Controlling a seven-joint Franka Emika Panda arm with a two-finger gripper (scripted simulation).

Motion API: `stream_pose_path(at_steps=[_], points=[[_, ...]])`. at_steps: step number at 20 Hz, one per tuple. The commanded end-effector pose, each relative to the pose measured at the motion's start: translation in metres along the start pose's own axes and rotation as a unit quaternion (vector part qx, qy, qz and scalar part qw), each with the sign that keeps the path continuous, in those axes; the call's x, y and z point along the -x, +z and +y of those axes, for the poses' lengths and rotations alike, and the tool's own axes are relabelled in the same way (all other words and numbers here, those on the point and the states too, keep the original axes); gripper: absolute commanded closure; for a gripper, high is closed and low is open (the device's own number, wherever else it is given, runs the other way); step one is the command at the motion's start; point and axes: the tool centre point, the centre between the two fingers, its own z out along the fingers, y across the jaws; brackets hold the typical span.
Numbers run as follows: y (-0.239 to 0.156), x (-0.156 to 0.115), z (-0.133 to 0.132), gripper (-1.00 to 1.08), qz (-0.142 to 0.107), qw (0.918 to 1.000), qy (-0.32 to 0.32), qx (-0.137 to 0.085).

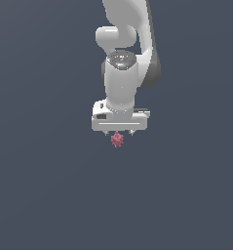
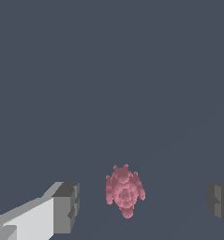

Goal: Pick up the object and move it to a goal position.

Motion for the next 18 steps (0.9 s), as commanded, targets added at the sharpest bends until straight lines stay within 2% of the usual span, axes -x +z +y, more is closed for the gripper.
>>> stream_pose_path(at_steps=[1,10,18], points=[[0.0,0.0,0.0,-0.92,0.0,1.0,0.0,0.0],[-0.008,0.0,0.032,-0.92,-0.005,0.9998,0.014,0.009],[-0.004,0.002,0.029,-0.92,-0.005,0.9996,0.026,0.008]])
